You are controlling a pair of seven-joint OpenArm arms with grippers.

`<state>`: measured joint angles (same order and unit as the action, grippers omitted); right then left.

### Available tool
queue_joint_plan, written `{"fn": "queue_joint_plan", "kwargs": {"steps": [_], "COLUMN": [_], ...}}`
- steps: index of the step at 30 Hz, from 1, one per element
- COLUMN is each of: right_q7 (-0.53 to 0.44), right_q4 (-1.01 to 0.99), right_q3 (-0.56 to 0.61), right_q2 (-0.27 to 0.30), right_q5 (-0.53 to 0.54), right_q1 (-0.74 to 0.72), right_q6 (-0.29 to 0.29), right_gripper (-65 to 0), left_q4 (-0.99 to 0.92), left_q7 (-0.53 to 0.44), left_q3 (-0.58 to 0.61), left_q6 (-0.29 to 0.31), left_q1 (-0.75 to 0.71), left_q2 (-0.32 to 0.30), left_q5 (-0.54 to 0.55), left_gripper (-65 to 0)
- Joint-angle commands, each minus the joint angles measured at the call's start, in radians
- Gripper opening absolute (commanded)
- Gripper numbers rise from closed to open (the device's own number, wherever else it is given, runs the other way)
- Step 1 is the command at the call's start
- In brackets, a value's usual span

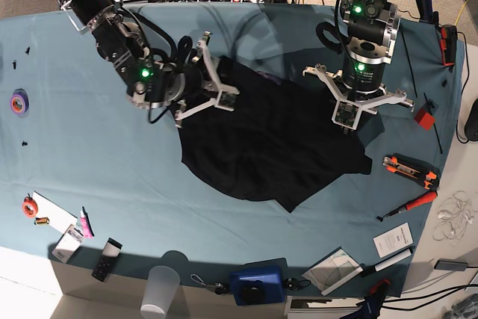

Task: Layout the t-shirt on the table in an organized manner, then fold the t-shirt properly
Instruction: 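Grasp the shirt with the right gripper and pull it outward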

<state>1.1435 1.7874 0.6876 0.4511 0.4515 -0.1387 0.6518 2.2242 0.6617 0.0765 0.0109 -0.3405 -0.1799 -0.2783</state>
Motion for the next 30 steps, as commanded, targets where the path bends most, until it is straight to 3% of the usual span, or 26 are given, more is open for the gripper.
{"fn": "queue_joint_plan", "kwargs": {"steps": [1,4,5,10,14,20,30], "right_q7": [-0.019,-0.020,-0.021,-0.106,-0.116,-0.142,-0.118], "right_q4": [0.013,0.013,0.013,0.016,0.074,0.224,0.228], "right_q3": [-0.001,-0.001,-0.001,-0.006,-0.073,-0.317,-0.682], "right_q2": [0.006,0.006,0.006,0.006,0.006,0.006,0.012], "right_q5": [0.001,-0.048,-0.061,-0.141,-0.183,-0.169,-0.050], "right_q1": [-0.011,-0.011,-0.011,-0.012,-0.011,-0.011,-0.011], "right_q6": [-0.006,-0.041,-0.064,-0.137,-0.196,-0.201,-0.184], "right_gripper": [-45.5,-62.1,-65.0,-65.0,-65.0,-65.0,-65.0], "left_q4": [0.017,0.017,0.017,0.017,0.017,0.017,0.017], "left_q7": [-0.027,-0.026,-0.026,-0.026,-0.026,-0.026,-0.026], "left_q3": [-0.002,-0.002,-0.002,-0.002,-0.002,-0.002,-0.002], "left_q6": [-0.011,-0.011,-0.011,-0.011,-0.011,-0.011,-0.011], "left_q1": [0.003,0.002,0.003,0.002,0.002,0.002,-0.014], "left_q2": [0.000,0.000,0.000,0.000,0.000,0.000,0.000], "left_q5": [-0.005,-0.005,-0.005,-0.005,-0.005,-0.005,-0.005], "left_gripper": [-65.0,-65.0,-65.0,-65.0,-65.0,-65.0,-65.0]}}
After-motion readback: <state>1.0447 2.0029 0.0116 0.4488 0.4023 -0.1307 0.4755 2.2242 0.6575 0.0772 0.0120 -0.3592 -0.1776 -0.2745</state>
